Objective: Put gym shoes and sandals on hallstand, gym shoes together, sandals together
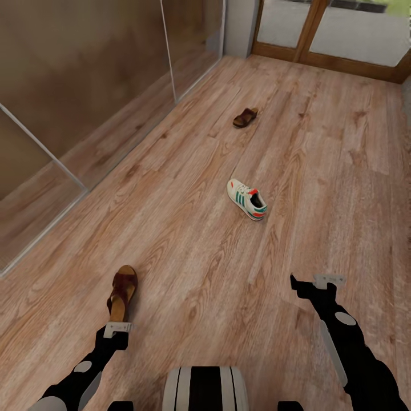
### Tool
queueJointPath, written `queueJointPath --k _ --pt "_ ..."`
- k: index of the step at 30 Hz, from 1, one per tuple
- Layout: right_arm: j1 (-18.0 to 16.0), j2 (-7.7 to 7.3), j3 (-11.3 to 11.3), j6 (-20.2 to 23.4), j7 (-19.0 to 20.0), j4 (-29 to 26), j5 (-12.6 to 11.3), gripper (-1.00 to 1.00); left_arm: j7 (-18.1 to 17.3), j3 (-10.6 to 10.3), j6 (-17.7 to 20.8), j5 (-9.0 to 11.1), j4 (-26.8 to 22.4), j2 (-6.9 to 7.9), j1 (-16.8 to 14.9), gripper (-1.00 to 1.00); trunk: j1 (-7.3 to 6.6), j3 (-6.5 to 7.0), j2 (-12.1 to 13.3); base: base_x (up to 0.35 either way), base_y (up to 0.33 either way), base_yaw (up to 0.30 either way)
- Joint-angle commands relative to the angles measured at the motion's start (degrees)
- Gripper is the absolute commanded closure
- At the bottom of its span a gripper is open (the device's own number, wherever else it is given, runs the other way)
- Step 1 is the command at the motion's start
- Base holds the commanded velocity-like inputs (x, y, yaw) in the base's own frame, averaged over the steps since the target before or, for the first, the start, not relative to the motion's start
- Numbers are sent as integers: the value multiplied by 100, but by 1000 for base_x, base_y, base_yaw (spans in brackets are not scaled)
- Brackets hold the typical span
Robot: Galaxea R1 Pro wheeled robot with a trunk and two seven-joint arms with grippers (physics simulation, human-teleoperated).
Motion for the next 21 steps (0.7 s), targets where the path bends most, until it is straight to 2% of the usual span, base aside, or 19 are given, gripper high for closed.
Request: queueJointPath --k 1,21 --pt "-1 -1 -2 32 -2 -9 2 -100 -34 31 -16 -40 4 -1 -2 100 -3 20 0 0 0 0" --pt "-1 -38 -15 43 -10 -82 2 -100 -38 30 27 -58 -5 21 -15 100 -55 463 27 0 0 0"
